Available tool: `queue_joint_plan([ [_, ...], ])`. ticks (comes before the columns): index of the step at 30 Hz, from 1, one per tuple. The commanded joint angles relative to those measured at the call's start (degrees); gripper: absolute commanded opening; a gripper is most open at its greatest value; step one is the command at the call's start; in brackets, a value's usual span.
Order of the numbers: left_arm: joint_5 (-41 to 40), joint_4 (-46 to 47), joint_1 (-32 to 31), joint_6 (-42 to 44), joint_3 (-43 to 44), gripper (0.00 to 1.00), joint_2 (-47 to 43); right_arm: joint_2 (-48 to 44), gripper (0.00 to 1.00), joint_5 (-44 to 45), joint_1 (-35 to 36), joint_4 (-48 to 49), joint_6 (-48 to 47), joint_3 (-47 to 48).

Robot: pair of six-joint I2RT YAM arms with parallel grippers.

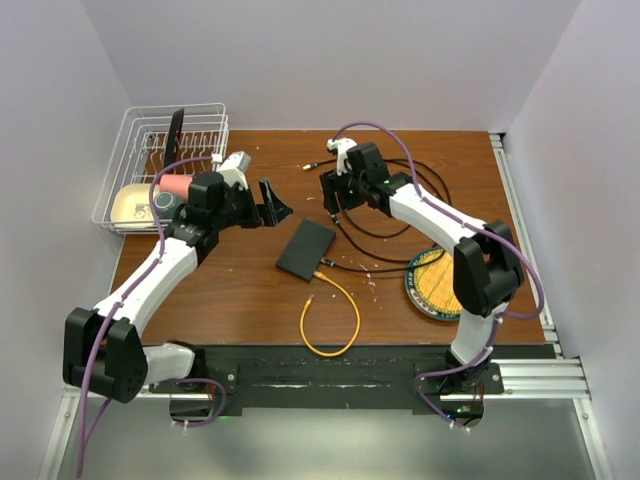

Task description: Insert the plug into the switch port

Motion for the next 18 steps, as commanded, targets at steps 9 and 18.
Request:
queue_joint_plan([
  [9,5.66,6.2,1.24,-1.11,5.6,1.0,-4.81,7.61,0.54,0.49,0.22,-1.59,1.71,4.64],
  [18,8.64,6.98,1.24,-1.11,3.59,1.0,-4.55,9.64,0.42,3.66,0.48,0.17,3.12,1.48],
])
